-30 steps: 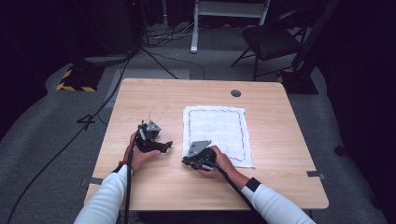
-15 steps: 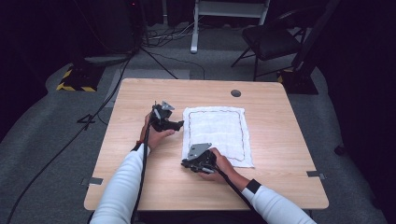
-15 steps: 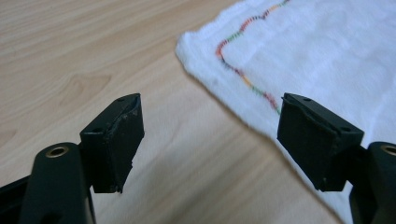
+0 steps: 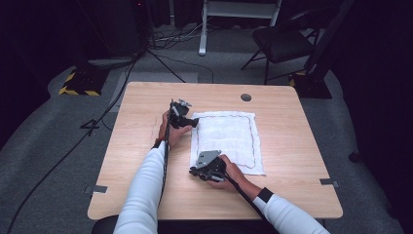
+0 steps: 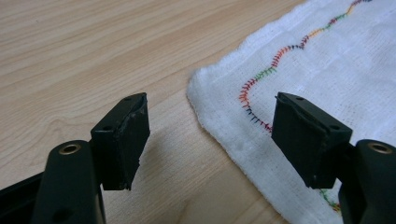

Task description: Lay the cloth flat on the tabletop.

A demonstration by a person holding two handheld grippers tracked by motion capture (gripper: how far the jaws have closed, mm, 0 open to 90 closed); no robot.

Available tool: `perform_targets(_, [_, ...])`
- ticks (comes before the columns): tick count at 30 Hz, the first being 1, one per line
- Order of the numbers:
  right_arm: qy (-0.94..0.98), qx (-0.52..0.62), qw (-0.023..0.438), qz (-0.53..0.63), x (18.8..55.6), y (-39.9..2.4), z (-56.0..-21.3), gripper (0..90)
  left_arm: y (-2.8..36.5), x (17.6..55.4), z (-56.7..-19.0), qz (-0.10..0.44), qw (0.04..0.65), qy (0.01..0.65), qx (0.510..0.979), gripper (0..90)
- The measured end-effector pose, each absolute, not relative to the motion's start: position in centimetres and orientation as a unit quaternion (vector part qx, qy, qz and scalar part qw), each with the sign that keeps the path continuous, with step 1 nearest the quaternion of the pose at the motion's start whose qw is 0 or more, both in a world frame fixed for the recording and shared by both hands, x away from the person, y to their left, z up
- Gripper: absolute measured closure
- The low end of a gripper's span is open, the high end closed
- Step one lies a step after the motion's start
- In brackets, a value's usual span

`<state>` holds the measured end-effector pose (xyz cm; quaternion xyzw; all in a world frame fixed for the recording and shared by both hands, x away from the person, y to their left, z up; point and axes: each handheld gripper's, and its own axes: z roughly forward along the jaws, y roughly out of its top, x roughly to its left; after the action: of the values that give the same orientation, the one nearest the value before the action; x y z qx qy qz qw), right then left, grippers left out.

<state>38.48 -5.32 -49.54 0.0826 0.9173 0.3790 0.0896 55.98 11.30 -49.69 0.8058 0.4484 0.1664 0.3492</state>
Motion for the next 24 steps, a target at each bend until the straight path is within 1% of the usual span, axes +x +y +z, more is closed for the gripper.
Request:
perform_targets(7, [0.917, 0.082, 0.087, 0.381, 38.56, -5.39, -49.58, 84.4, 10.95, 56.22, -50.06, 0.164, 0.345, 0.444, 0.811, 28.6])
perform_targets(11, [0.917, 0.081, 0.088, 0.381, 38.54, -5.38, -49.58, 84.3, 10.80, 56.19, -50.04, 0.162, 0.347, 0.439, 0.813, 31.5])
perform_targets(14, [0.917, 0.081, 0.089, 0.381, 38.52, -5.37, -49.58, 84.3, 10.74, 56.13, -49.92, 0.156, 0.349, 0.426, 0.820, 40.7])
perform_targets(17, [0.917, 0.082, 0.089, 0.380, 38.52, -5.36, -49.57, 84.3, 10.65, 56.14, -49.75, 0.144, 0.354, 0.406, 0.830, 56.2])
perform_targets(22, [0.916, 0.084, 0.088, 0.382, 38.56, -5.33, -49.59, 84.4, 10.88, 56.22, -49.66, 0.125, 0.360, 0.396, 0.836, 79.9])
perform_targets(24, [0.916, 0.086, 0.086, 0.383, 38.63, -5.31, -49.59, 84.5, 11.09, 56.20, -49.63, 0.121, 0.360, 0.394, 0.837, 83.3])
